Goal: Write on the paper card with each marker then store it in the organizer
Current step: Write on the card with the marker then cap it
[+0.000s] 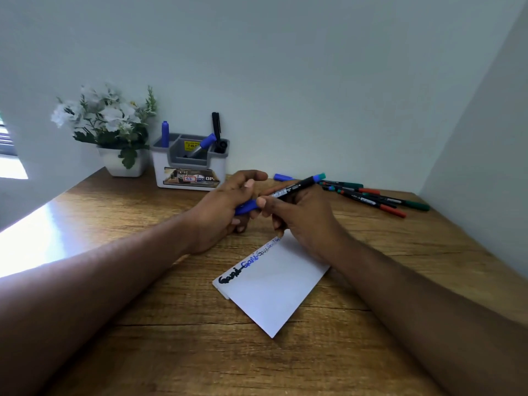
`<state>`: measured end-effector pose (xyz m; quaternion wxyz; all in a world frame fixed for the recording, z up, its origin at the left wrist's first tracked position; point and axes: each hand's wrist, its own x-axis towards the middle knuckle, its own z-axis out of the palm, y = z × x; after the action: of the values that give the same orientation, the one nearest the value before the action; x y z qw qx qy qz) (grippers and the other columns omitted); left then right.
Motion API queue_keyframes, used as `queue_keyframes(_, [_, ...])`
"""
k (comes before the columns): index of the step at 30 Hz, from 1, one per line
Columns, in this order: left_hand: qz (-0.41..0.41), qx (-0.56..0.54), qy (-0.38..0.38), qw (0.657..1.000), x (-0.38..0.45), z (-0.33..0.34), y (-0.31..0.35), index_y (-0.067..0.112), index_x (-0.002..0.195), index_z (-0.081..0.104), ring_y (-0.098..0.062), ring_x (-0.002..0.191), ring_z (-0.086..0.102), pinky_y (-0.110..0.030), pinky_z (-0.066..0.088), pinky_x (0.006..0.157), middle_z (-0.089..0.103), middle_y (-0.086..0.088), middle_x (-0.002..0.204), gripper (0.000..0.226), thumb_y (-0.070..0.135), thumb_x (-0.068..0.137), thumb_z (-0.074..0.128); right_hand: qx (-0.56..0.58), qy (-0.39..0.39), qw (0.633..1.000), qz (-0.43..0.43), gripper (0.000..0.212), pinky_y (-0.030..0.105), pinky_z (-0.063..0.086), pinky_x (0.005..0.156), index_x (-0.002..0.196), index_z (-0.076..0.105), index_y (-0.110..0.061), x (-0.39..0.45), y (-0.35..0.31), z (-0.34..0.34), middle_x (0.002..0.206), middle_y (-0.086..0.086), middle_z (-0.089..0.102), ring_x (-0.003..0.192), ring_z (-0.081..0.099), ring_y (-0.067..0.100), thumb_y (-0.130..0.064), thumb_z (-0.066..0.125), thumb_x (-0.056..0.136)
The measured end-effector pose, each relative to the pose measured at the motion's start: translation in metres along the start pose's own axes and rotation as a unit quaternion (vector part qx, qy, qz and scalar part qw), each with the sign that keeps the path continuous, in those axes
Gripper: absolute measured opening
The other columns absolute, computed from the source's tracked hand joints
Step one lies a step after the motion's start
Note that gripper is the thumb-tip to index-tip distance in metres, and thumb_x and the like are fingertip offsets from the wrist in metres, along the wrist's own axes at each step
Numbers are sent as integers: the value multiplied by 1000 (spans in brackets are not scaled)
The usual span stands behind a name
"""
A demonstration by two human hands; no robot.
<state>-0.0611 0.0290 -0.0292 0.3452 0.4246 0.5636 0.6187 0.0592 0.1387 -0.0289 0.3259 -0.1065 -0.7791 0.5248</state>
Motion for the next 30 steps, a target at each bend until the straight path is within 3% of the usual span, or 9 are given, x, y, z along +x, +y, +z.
queue_keyframes(3, [-15,-40,26,999,0,-2,-1,21,125,52,-13,49,25,-28,32,53,50,-11,73,32,28,105,28,0,-9,1000,-4,7,25,47,42,85,72,-2,0,1,8,65,10,68,45,54,16,-8,69,86])
queue_keyframes(6, [-8,-57,17,998,2,1,-1,17,128,47,-14,48,27,-27,32,52,51,-11,76,36,35,104,25,10,-20,1000,-4,12,22,43,42,80,69,-18,-2,-2,13,57,-5,64,45,52,11,-11,65,89])
queue_keyframes(10, [-11,-66,-11,998,6,-1,-5,20,135,39,-21,62,48,-30,40,55,56,-21,114,46,47,100,26,-28,-2,999,19,14,29,51,64,84,60,-29,2,-7,8,77,-3,67,71,62,9,-24,56,96])
queue_keyframes(12, [21,-12,72,997,9,-8,-5,20,130,44,-22,74,54,-31,43,59,56,-16,108,35,38,102,36,-25,4,999,46,10,38,52,72,88,52,-27,10,-11,-2,92,10,68,85,64,21,-26,51,98])
queue_keyframes(15, [85,115,260,955,15,-35,-6,23,113,56,-14,80,59,-17,46,65,61,-4,87,24,9,94,54,-156,-25,986,46,7,34,51,60,93,51,-26,27,-25,-11,76,7,62,68,58,19,-32,54,96])
queue_keyframes(18, [81,155,362,915,17,-66,-8,23,106,59,-16,85,63,-18,47,67,66,-5,95,27,2,89,54,-322,-1,946,-36,25,32,48,65,108,62,-26,47,-39,-7,75,2,61,69,61,19,-42,62,89])
queue_keyframes(20, [57,160,407,898,18,-79,-9,21,106,58,-15,84,59,-19,44,67,63,-5,102,26,1,89,52,-388,-12,917,-89,18,32,44,63,100,64,-29,59,-48,3,77,-2,56,76,60,21,-43,58,90])
queue_keyframes(26, [35,158,446,880,25,-83,-12,21,102,56,-16,93,56,-24,43,77,61,-3,106,26,-1,89,47,-665,-3,719,-200,29,33,33,67,121,62,-25,92,-62,49,110,6,50,103,49,28,-19,54,94])
queue_keyframes(30, [36,149,449,880,24,-81,-11,16,99,59,-13,88,56,-20,42,74,61,-1,100,25,-3,88,48,-735,-28,650,-191,29,37,34,76,117,61,-14,106,-73,75,123,10,46,113,43,31,-10,56,89])
